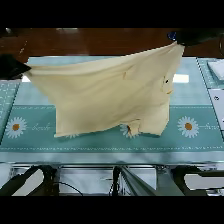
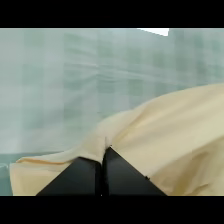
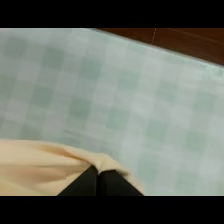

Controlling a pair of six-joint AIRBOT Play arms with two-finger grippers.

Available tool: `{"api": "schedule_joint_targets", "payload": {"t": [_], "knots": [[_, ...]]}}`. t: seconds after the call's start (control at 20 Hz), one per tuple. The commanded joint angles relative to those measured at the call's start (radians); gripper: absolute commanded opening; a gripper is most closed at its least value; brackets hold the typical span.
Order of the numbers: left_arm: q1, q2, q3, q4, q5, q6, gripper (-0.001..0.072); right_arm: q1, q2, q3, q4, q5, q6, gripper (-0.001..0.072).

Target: Fold the shirts.

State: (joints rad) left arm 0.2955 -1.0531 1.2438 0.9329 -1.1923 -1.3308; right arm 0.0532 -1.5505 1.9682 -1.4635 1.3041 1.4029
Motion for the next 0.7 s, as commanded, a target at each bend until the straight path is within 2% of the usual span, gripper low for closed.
{"api": "schedule_joint_targets", "payload": {"t": [0.0,0.25,0.4,0.65], "knots": [[-0.126,-0.130,-0.002,0.150,0.264,0.014,0.0021,0.000,-0.079,0.001,0.022,-0.159,0.003,0.0022],[-0.169,-0.233,-0.002,0.197,0.513,0.014,0.0021,0.000,-0.227,0.001,0.014,-0.246,0.003,0.0022],[-0.180,-0.333,-0.002,0.201,0.568,0.014,0.0021,0.000,-0.323,0.001,-0.007,-0.273,0.003,0.0022],[-0.187,-0.486,-0.002,0.201,0.584,0.014,0.0022,0.000,-0.424,0.001,-0.018,-0.396,0.003,0.0023]]}}
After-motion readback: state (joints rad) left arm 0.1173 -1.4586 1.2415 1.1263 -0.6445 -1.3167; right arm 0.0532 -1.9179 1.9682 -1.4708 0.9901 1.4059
